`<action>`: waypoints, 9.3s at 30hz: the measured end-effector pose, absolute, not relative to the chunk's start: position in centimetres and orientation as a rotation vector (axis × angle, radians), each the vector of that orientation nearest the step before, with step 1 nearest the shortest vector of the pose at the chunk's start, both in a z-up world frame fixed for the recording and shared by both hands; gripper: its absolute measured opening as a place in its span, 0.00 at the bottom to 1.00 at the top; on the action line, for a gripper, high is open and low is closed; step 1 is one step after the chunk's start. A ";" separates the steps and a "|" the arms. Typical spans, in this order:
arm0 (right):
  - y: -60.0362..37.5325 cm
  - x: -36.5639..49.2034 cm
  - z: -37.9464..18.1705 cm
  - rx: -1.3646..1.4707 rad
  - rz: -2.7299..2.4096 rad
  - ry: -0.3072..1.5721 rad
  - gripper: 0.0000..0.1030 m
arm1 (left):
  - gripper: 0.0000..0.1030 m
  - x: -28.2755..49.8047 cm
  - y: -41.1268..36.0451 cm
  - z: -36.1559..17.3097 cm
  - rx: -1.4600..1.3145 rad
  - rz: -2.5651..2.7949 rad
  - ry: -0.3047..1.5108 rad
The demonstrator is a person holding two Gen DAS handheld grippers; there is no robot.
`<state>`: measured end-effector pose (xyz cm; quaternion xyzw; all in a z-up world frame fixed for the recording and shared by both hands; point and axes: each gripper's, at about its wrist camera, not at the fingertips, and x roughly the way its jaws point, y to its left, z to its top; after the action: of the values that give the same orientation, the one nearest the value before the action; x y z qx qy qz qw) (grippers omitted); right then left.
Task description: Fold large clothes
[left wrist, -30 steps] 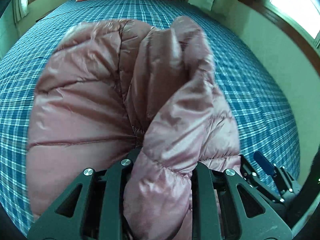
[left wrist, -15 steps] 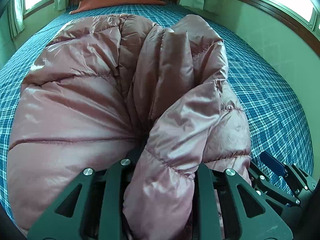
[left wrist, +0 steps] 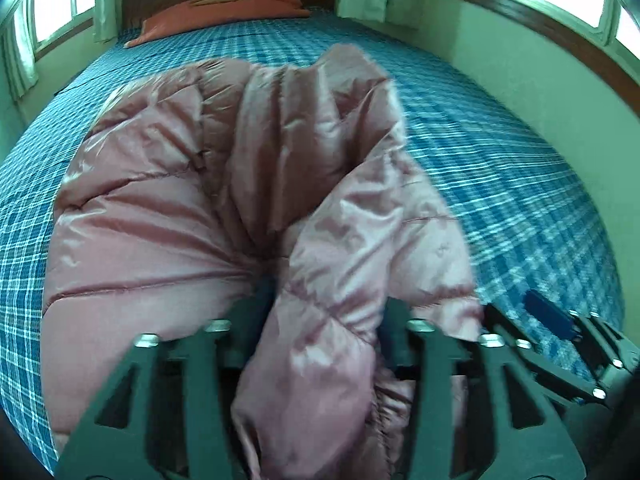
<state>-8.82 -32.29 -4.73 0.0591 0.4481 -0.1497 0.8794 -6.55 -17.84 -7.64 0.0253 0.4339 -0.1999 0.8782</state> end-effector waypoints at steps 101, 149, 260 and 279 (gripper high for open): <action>-39.2 2.8 -10.2 0.822 0.121 0.879 0.07 | 0.77 1.4 0.4 -13.1 -0.823 -0.405 1.094; -34.7 -18.0 -9.6 0.949 0.148 0.863 0.25 | 0.61 -10.8 4.5 -12.8 -0.787 -0.420 1.022; -24.7 6.6 -9.8 0.938 0.489 0.807 0.30 | 0.43 3.8 12.0 -9.7 -0.767 -0.465 0.935; -25.0 9.1 -8.4 0.805 0.397 0.843 0.68 | 0.62 6.6 15.5 -10.2 -0.782 -0.463 0.946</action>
<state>9.06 -25.05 -8.42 0.3774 0.3955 0.1861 0.8164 6.57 15.49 -10.20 -0.3635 0.4396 -0.2155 0.7926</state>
